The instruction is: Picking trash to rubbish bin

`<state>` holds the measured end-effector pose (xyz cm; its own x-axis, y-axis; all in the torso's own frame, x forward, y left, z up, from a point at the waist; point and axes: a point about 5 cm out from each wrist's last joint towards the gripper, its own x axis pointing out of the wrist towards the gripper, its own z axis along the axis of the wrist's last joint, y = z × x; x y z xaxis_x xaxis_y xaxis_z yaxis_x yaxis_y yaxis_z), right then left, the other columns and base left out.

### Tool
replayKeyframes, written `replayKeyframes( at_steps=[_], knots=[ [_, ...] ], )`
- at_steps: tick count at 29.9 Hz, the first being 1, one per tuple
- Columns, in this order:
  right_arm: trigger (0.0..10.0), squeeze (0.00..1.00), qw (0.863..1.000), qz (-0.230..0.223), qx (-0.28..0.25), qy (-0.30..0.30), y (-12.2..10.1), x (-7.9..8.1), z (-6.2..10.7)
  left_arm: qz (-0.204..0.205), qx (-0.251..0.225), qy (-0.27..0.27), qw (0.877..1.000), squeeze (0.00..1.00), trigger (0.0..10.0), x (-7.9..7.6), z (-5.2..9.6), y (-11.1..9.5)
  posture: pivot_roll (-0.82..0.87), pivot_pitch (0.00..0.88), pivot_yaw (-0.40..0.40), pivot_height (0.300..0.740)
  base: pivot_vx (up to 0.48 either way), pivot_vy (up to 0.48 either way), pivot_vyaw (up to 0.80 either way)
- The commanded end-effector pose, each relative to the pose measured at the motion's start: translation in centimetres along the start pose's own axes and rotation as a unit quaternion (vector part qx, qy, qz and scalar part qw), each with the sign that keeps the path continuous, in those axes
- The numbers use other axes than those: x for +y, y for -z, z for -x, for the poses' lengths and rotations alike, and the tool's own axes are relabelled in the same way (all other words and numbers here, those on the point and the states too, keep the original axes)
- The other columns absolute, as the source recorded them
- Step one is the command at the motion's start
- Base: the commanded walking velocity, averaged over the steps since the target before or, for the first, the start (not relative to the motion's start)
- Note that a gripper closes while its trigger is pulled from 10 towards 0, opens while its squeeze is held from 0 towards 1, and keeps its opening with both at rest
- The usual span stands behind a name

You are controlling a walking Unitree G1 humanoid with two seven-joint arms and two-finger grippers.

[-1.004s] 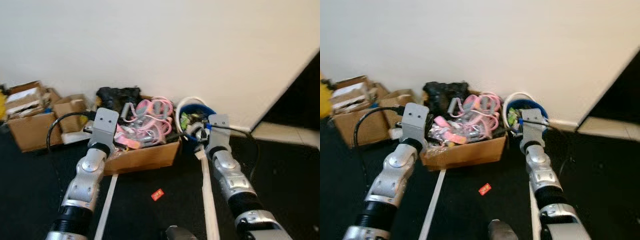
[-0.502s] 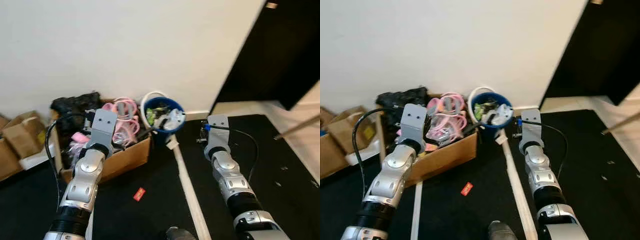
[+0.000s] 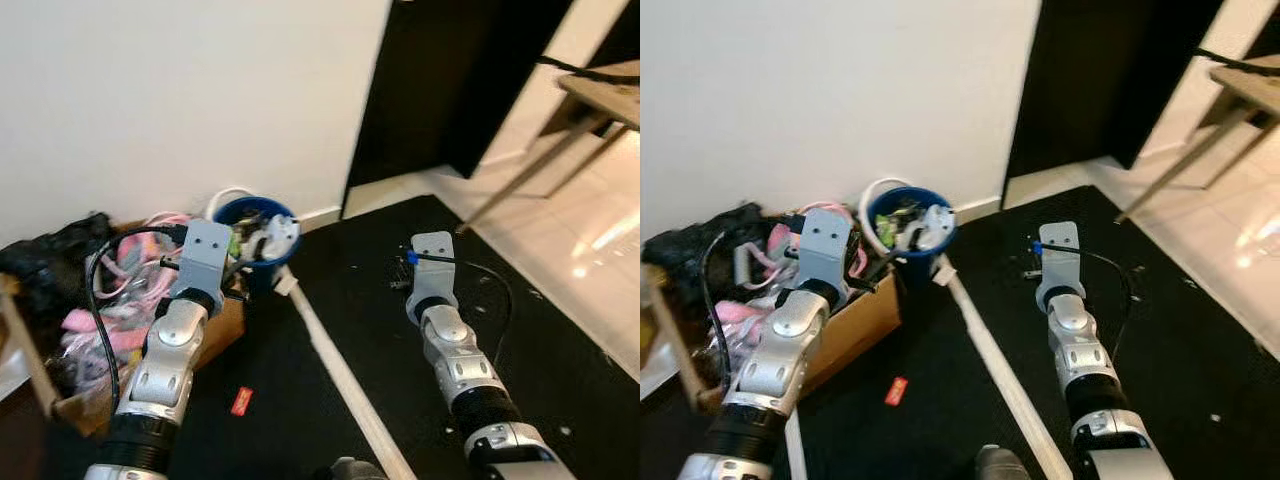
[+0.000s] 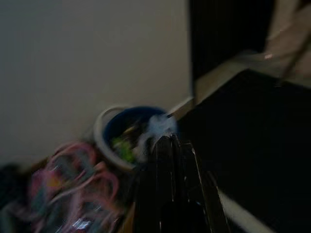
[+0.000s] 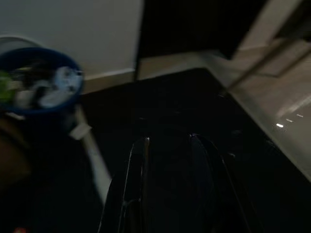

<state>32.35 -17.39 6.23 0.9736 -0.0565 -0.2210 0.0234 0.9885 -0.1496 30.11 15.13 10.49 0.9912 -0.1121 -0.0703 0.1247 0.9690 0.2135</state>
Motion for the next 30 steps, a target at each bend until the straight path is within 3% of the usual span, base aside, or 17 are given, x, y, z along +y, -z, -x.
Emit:
replayKeyframes(
  at_steps=[1, 30],
  knots=[
    [10.0, 0.0, 1.0, 0.003, 0.006, -0.001, 0.19, 0.02, 0.02, -0.001, 0.002, 0.002, 1.0, 0.0, 10.0, -0.18, 0.14, 0.27, 0.04, 0.001, -0.041, 0.74, 0.0, 0.0, -0.8],
    [10.0, 0.0, 1.0, 0.011, 0.002, -0.003, -0.07, -0.06, -0.17, 0.004, 0.001, -0.002, 1.0, 0.0, 10.0, -0.26, 0.09, 0.3, 0.04, 0.006, -0.047, 0.74, 0.0, 0.0, -0.8]
  ],
)
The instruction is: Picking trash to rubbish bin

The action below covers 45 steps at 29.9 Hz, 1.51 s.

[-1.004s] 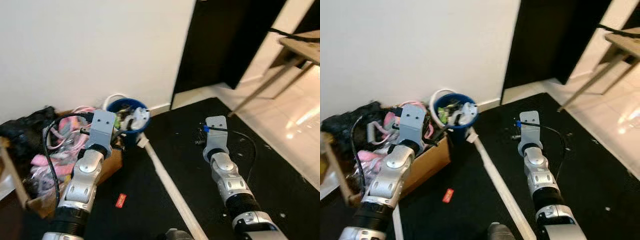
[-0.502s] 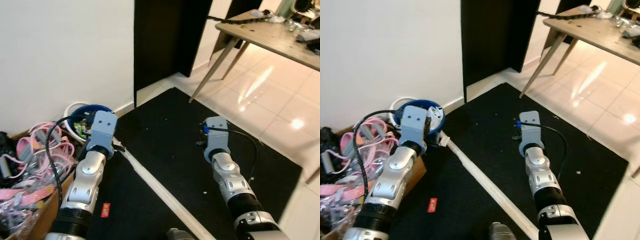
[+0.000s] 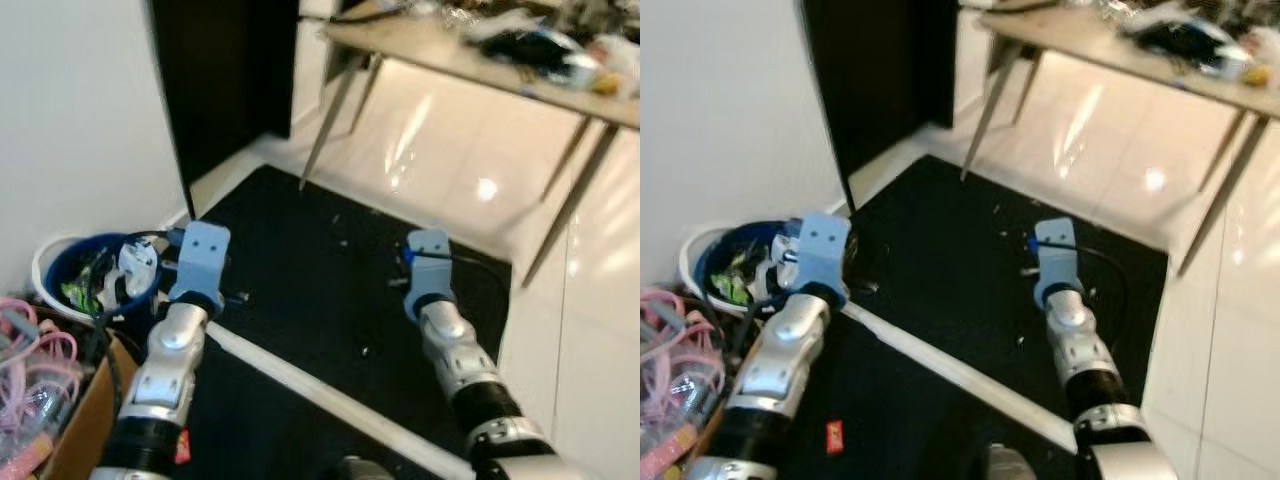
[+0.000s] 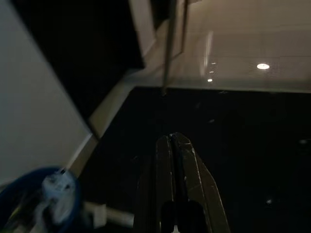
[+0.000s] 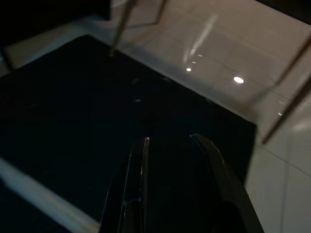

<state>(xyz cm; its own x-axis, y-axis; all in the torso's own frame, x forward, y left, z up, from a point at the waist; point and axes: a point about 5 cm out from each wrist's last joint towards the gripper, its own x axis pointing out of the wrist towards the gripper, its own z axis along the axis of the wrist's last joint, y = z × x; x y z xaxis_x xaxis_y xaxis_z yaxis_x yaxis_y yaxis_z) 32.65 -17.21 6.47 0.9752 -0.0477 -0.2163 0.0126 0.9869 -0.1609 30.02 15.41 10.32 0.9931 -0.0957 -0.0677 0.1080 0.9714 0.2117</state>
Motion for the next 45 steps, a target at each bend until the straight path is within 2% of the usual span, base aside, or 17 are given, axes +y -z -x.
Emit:
replayKeyframes(
  at_steps=[1, 20, 26, 37, 45],
  knots=[
    [10.0, 0.0, 1.0, 0.005, 0.005, 0.001, 0.24, -0.2, 0.05, 0.003, 0.0, 0.006, 1.0, 0.0, 10.0, -0.48, -0.02, 0.07, 0.04, 0.006, -0.048, 0.74, 0.0, 0.0, -0.8],
    [10.0, 0.0, 1.0, 0.005, 0.005, 0.002, 0.28, -0.16, 0.09, 0.003, 0.0, 0.007, 1.0, 0.0, 10.0, -0.48, 0.01, 0.03, 0.04, 0.015, -0.047, 0.74, 0.0, 0.0, -0.8],
    [10.0, 0.0, 1.0, 0.002, 0.004, 0.004, 0.33, -0.21, 0.13, 0.029, -0.001, 0.005, 1.0, 0.0, 10.0, -0.6, -0.03, -0.13, 0.04, 0.015, -0.047, 0.74, 0.0, 0.0, -0.79],
    [10.0, 0.0, 1.0, -0.004, -0.001, 0.003, 0.27, 0.09, 0.22, 0.016, -0.008, 0.011, 1.0, 0.0, 10.0, -0.6, -0.1, -0.39, 0.04, 0.028, -0.041, 0.74, 0.0, 0.0, -0.04],
    [10.0, 0.0, 1.0, -0.005, -0.001, 0.005, 0.29, 0.05, 0.27, 0.015, -0.013, 0.012, 1.0, 0.0, 10.0, -0.55, -0.13, -0.53, 0.04, 0.031, -0.038, 0.74, 0.339, 0.0, 0.0]
  ],
)
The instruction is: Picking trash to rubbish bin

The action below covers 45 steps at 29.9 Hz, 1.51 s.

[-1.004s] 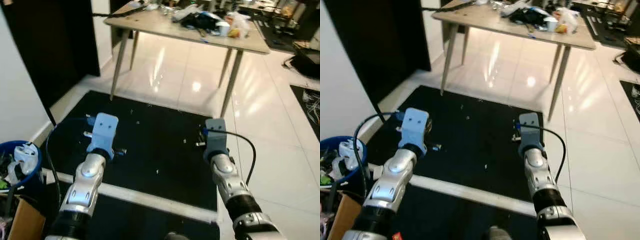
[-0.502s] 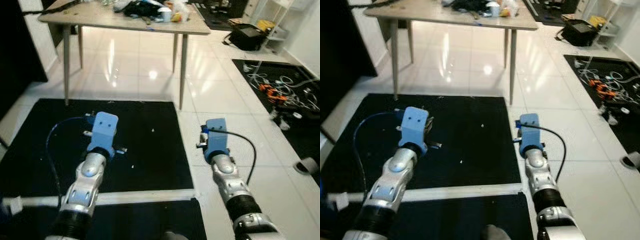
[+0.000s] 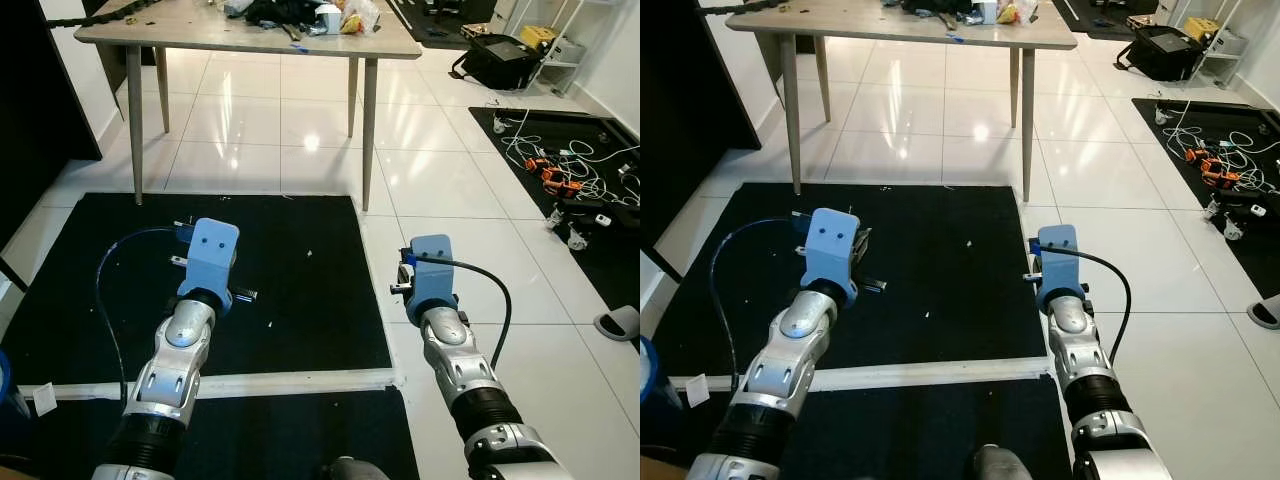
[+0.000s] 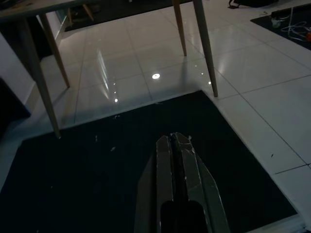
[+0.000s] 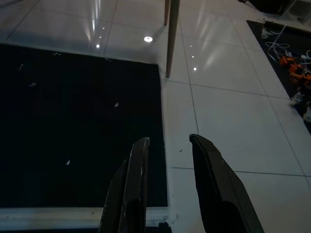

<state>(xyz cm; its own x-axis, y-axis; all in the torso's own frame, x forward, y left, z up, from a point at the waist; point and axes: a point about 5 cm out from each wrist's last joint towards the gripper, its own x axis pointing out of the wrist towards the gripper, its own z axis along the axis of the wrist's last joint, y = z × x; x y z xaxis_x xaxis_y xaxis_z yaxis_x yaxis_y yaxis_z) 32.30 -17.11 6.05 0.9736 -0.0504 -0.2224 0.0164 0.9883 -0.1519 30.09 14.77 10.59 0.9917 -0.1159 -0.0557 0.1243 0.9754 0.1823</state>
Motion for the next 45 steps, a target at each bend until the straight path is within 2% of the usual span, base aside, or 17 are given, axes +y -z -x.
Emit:
replayKeyframes(
  at_steps=[1, 45],
  knots=[
    [10.0, 0.0, 1.0, 0.0, -0.005, 0.004, -0.21, -0.11, 0.01, 0.0, -0.005, 0.004, 1.0, 0.0, 10.0, -0.01, -0.02, -0.14, 0.04, 0.032, -0.038, 0.74, 0.379, 0.0, 0.0],
    [10.0, 0.0, 1.0, 0.0, -0.009, 0.002, -0.46, -0.19, -0.11, 0.001, -0.008, 0.004, 1.0, 0.0, 10.0, -0.12, -0.1, -0.09, 0.04, 0.0, -0.045, 0.74, 0.378, 0.0, -0.02]
  ],
)
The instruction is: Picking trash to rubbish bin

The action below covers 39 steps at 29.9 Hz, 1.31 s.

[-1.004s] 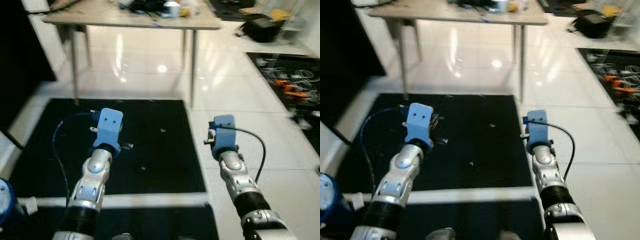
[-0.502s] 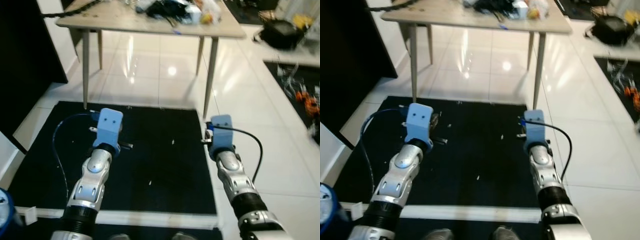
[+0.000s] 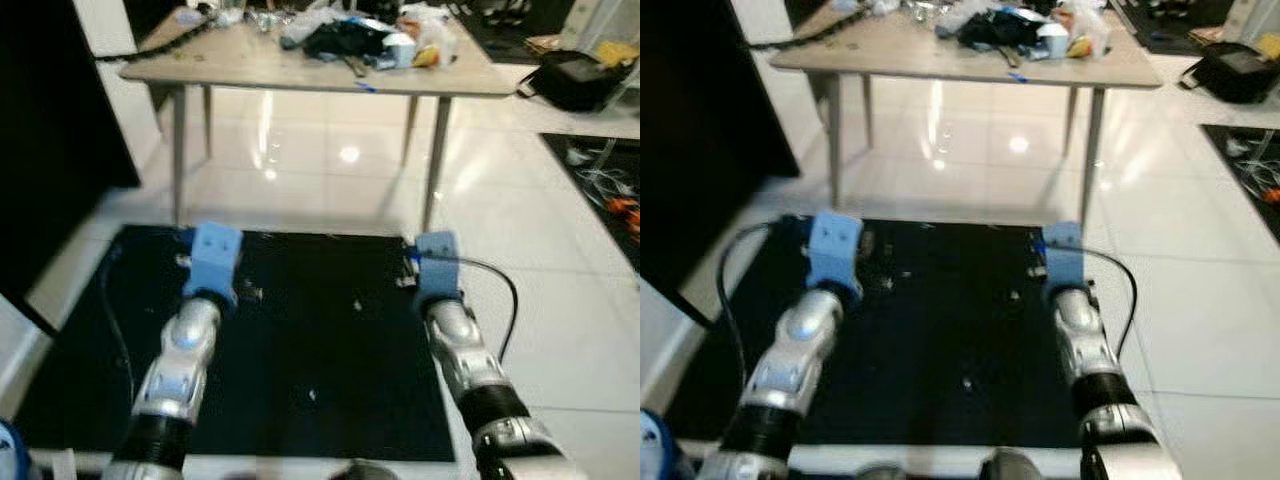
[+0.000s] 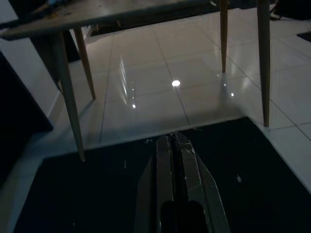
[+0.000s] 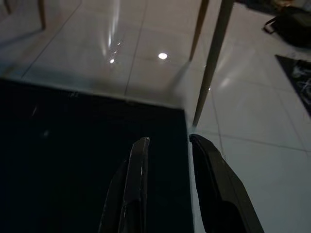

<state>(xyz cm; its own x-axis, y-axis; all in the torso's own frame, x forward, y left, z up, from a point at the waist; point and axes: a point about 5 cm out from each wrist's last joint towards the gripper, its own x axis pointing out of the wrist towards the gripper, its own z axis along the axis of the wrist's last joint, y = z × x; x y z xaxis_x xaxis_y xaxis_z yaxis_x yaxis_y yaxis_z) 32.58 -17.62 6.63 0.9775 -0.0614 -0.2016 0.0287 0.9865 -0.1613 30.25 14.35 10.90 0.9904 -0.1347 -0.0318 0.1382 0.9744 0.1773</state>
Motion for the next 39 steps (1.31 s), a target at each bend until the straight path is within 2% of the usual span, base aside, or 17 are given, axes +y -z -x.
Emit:
replayKeyframes(
  at_steps=[1, 9, 39],
  knots=[
    [10.0, 0.0, 1.0, -0.004, 0.001, -0.005, 0.1, 0.41, 0.07, -0.001, 0.005, -0.003, 1.0, 0.0, 10.0, 0.22, 0.1, 0.3, 0.04, 0.0, -0.045, 0.74, 0.375, 0.0, -0.44],
    [10.0, 0.0, 1.0, -0.004, 0.001, -0.004, 0.1, 0.36, 0.12, 0.0, 0.005, -0.003, 1.0, 0.0, 10.0, 0.22, 0.13, 0.31, 0.04, 0.002, -0.046, 0.74, 0.37, 0.0, -0.73],
    [10.0, 0.0, 1.0, -0.001, 0.004, -0.002, 0.25, 0.09, 0.13, 0.002, 0.006, -0.004, 1.0, 0.0, 10.0, 0.15, 0.1, 0.3, 0.03, 0.015, -0.051, 0.74, 0.368, 0.0, 0.0]
  ],
)
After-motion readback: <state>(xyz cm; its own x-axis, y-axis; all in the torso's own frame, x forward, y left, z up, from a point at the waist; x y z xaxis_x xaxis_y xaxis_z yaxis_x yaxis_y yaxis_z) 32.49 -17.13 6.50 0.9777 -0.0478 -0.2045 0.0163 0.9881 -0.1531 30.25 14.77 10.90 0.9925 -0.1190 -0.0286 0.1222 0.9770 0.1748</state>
